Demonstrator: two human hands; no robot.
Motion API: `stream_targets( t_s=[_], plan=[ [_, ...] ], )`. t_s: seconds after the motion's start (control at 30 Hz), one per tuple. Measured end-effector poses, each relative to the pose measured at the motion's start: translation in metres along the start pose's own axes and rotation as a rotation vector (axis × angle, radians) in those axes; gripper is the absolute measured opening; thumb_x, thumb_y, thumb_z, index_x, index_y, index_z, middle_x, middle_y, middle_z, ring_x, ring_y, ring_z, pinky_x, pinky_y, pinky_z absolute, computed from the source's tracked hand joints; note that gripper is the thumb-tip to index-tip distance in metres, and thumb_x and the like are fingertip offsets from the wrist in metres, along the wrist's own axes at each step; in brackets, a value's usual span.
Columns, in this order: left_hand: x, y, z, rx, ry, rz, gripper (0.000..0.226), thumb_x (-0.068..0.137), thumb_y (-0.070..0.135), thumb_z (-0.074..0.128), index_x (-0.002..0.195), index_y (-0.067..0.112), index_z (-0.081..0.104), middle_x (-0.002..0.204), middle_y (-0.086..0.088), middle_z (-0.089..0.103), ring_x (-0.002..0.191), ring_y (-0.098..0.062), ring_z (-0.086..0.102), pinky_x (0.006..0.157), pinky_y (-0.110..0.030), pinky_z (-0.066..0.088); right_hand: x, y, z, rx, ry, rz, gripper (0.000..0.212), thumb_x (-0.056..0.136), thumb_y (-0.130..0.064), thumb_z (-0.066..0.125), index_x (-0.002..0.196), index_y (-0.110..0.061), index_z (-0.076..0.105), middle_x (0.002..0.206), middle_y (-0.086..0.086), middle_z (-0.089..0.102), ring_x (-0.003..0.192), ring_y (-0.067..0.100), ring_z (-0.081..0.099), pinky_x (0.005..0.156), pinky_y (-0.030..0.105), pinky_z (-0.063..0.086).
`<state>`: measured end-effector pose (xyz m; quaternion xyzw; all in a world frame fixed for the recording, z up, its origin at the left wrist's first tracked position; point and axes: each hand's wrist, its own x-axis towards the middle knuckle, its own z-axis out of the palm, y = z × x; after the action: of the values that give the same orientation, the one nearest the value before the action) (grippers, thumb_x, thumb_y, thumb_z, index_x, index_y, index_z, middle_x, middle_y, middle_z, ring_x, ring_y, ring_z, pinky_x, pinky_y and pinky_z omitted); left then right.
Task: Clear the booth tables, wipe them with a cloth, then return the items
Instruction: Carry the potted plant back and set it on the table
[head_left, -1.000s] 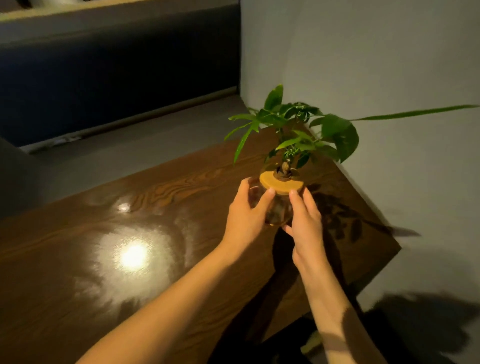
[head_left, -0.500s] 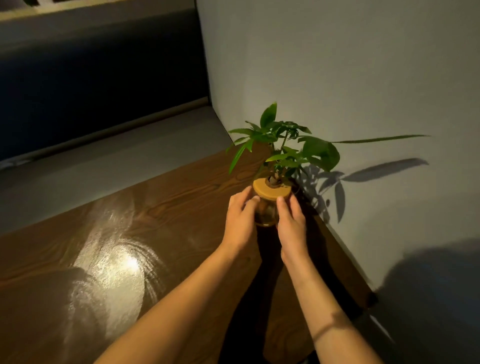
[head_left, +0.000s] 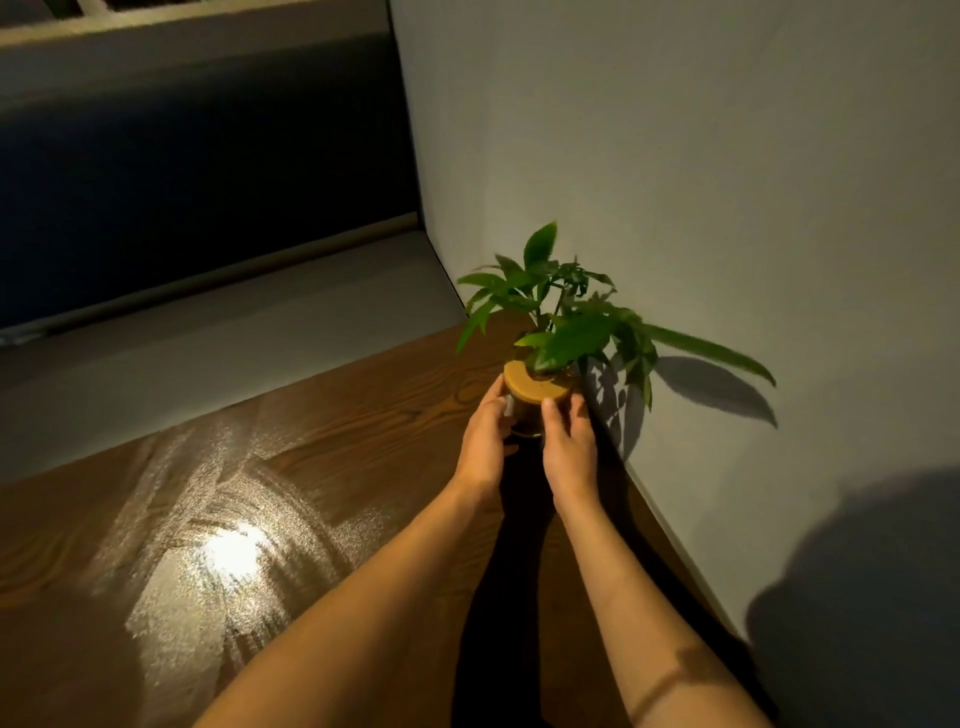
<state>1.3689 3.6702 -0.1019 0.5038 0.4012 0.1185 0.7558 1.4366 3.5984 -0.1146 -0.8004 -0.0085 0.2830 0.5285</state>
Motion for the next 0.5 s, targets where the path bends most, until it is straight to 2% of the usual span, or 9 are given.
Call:
stream_targets(
  t_s=[0.1, 0.17, 0.23, 0.3, 0.37, 0.5],
  plan=[
    [0.017, 0.003, 0.006, -0.026, 0.004, -0.004, 0.058, 0.095, 0.043, 0.039, 0.15, 0.026, 0.043, 0.143, -0.004, 0.056, 0.128, -0.024, 0.054, 0.106, -0.045, 0.044, 0.013, -0.005, 0.0, -0.005, 0.002, 0.01, 0.057, 0.104, -0.04, 0.047, 0.153, -0.015, 0.035, 0.149, 0.011, 0.047, 0.137, 0.029, 0.045, 0.096, 0.027, 0.037],
    [0.03, 0.004, 0.009, -0.056, 0.032, -0.015, 0.067, 0.085, 0.048, 0.041, 0.149, 0.028, 0.043, 0.146, -0.004, 0.052, 0.128, -0.022, 0.054, 0.108, -0.044, 0.044, 0.024, -0.01, 0.001, -0.008, 0.019, -0.001, 0.055, 0.104, -0.04, 0.047, 0.152, -0.016, 0.038, 0.145, 0.011, 0.05, 0.133, 0.03, 0.05, 0.101, 0.033, 0.042],
    [0.037, 0.006, 0.01, -0.059, 0.025, -0.013, 0.065, 0.089, 0.046, 0.039, 0.151, 0.029, 0.041, 0.147, -0.004, 0.049, 0.129, -0.02, 0.051, 0.11, -0.044, 0.041, 0.033, -0.017, 0.004, 0.059, 0.035, 0.022, 0.054, 0.101, -0.041, 0.054, 0.148, -0.016, 0.044, 0.141, 0.009, 0.054, 0.129, 0.028, 0.054, 0.106, 0.041, 0.046],
    [0.041, 0.009, 0.015, -0.074, -0.002, -0.017, 0.052, 0.102, 0.037, 0.033, 0.153, 0.03, 0.039, 0.144, 0.0, 0.052, 0.126, -0.015, 0.051, 0.111, -0.043, 0.04, 0.042, -0.018, 0.007, 0.135, 0.056, 0.034, 0.054, 0.097, -0.042, 0.06, 0.145, -0.018, 0.049, 0.14, 0.006, 0.057, 0.128, 0.026, 0.055, 0.107, 0.048, 0.047],
    [0.041, 0.015, 0.018, -0.095, -0.015, -0.032, 0.049, 0.107, 0.03, 0.025, 0.155, 0.029, 0.038, 0.145, 0.0, 0.052, 0.127, -0.015, 0.049, 0.115, -0.046, 0.038, 0.052, -0.017, 0.009, 0.172, 0.078, 0.042, 0.054, 0.095, -0.041, 0.064, 0.142, -0.018, 0.052, 0.138, 0.005, 0.059, 0.128, 0.025, 0.056, 0.107, 0.049, 0.047],
    [0.034, 0.02, 0.01, -0.078, -0.056, -0.086, 0.048, 0.109, 0.034, 0.02, 0.153, 0.026, 0.039, 0.14, 0.007, 0.048, 0.133, -0.013, 0.04, 0.118, -0.046, 0.029, 0.052, -0.014, 0.011, 0.238, 0.054, 0.088, 0.055, 0.095, -0.042, 0.063, 0.144, -0.021, 0.048, 0.142, 0.006, 0.055, 0.132, 0.027, 0.053, 0.109, 0.049, 0.045]
  ],
)
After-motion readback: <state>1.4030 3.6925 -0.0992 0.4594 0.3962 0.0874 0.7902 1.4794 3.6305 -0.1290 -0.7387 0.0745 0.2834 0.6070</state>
